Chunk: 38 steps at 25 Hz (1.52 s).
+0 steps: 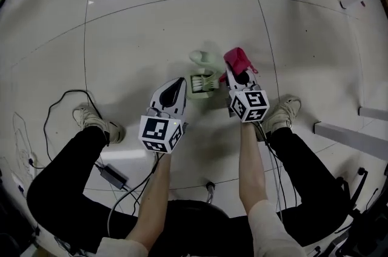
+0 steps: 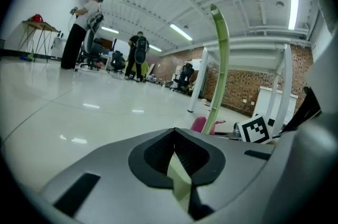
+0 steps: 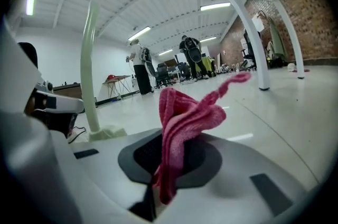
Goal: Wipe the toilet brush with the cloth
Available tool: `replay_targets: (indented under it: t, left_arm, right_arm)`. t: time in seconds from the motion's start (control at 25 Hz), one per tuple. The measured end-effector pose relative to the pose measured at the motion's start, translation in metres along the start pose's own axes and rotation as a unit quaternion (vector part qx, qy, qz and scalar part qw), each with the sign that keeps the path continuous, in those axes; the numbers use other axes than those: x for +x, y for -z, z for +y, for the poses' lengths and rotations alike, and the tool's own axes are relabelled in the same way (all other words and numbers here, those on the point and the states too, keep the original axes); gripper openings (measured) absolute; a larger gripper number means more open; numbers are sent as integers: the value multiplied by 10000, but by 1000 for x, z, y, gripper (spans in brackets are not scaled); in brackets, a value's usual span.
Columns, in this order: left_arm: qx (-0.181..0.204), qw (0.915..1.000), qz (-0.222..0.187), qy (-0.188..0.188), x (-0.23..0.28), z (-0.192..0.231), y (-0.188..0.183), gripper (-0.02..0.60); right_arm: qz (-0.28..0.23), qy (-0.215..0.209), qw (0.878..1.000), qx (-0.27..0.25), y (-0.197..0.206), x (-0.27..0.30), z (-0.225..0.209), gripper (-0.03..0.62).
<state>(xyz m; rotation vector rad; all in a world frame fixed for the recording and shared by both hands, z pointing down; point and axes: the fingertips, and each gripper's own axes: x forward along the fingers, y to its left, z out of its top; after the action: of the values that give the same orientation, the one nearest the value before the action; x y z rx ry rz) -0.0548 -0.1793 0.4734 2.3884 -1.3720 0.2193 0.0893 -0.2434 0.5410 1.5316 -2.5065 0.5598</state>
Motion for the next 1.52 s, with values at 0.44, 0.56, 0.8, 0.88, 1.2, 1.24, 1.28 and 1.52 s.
replay_targets:
  t: [0.44, 0.56, 0.8, 0.88, 1.2, 1.24, 1.28, 1.52]
  left_arm:
    - [-49, 9986, 462, 265, 26, -12, 31, 5]
    - [-146, 9981, 538, 260, 27, -14, 39, 5]
    - [-178, 9978, 528, 350, 30, -17, 40, 5]
    - [-228, 9978, 529, 324, 28, -15, 40, 5]
    - [-287, 9983, 435, 262, 28, 0, 37, 5]
    - [-266, 9983, 429, 278, 28, 0, 36, 5]
    - [-238, 9984, 425, 299, 28, 0, 36, 5]
    - [-91, 9980, 414, 470, 27, -1, 35, 5]
  right_arm:
    - [337, -180, 9986, 367, 42, -21, 11, 32]
    - [372, -92, 9982, 463, 53, -41, 15, 32]
    - [439, 63, 9973, 587, 65, -69, 18, 32]
    - [459, 186, 9973, 546, 65, -75, 22, 32]
    - [-350, 791, 9945, -592, 27, -84, 119, 32]
    - [-441, 753, 9938, -690, 26, -84, 133, 32]
    - [-502, 653, 9937, -755, 27, -84, 144, 32]
    - [67, 74, 9985, -534, 66, -80, 169, 32]
